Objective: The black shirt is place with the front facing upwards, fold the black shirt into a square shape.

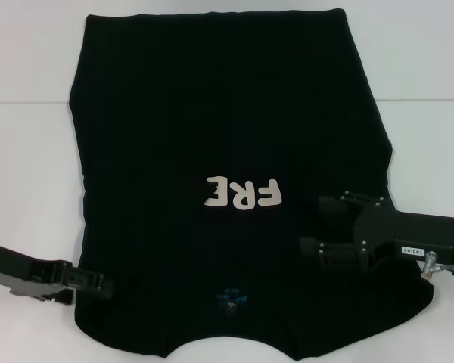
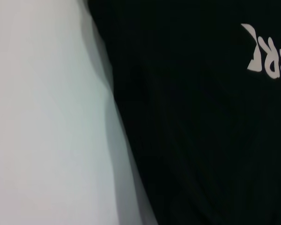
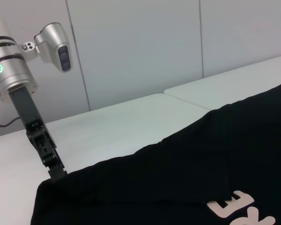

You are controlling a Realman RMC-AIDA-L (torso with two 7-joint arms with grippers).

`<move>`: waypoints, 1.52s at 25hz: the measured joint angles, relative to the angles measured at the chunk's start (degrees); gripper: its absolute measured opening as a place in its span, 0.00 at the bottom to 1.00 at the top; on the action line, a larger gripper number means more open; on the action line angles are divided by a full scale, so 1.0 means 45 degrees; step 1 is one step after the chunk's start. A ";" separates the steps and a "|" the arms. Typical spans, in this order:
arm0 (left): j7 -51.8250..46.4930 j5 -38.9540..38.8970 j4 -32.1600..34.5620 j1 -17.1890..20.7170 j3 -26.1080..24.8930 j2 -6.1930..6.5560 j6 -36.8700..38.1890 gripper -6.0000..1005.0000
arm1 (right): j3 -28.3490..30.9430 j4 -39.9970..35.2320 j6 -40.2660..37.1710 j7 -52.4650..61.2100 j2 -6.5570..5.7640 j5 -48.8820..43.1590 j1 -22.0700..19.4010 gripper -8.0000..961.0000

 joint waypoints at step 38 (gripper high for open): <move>0.0700 -0.0169 -0.0638 -0.0239 0.0055 0.0214 -0.0066 0.05 | -0.0148 -0.2280 -0.0043 0.8587 -0.1225 -0.1973 0.0548 0.95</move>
